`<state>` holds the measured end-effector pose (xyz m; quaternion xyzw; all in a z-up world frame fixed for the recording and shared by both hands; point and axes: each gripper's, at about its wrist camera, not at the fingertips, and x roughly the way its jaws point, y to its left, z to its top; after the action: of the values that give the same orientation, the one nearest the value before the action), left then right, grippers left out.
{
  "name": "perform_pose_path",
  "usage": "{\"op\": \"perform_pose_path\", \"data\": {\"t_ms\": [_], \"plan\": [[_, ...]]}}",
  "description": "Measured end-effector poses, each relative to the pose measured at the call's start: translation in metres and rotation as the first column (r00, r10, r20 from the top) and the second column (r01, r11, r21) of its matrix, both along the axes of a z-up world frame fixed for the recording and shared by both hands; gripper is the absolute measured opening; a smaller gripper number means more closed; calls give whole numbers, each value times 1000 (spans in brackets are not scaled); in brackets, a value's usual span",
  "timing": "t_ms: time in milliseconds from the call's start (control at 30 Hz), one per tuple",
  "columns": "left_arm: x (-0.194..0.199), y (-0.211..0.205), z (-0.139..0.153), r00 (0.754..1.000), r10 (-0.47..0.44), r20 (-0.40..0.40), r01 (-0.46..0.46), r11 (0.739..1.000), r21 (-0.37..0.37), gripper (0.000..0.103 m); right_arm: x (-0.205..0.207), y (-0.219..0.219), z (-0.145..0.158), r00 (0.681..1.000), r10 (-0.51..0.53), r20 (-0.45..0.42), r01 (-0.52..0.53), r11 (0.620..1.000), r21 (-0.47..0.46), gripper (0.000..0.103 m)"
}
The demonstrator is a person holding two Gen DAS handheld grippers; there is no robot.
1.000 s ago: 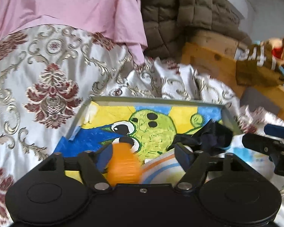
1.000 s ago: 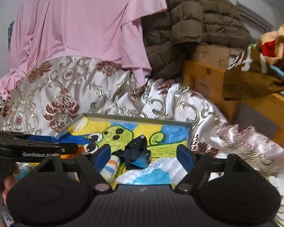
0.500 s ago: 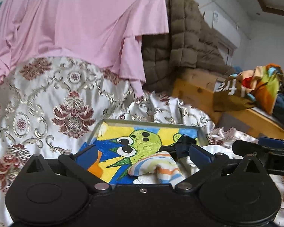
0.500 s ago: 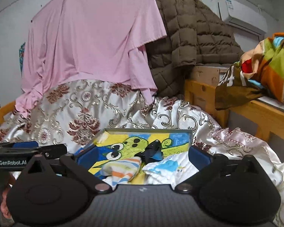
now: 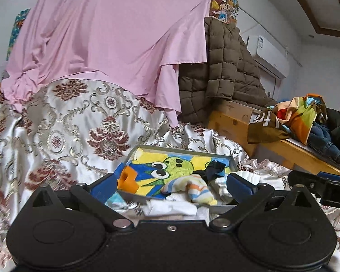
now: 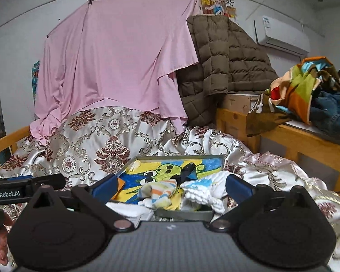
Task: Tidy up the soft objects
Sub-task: 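Move both open tools back toward the remaining items beside the tray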
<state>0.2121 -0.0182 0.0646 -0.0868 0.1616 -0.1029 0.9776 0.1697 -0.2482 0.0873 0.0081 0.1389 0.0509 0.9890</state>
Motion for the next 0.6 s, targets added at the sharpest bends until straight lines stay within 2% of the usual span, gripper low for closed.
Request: {"op": "perform_pose_path", "data": {"t_ms": [267,600], "plan": [[-47,11,-12,1000,22,-5,-22,1000,17,102,-44,11,-23,1000,-12,-24,11,1000,-23,103],[-95,19,-39,996,60,-69,-59,998,18,102,-80,15,-45,997,-13,-72,13,1000,-10,103]]}}
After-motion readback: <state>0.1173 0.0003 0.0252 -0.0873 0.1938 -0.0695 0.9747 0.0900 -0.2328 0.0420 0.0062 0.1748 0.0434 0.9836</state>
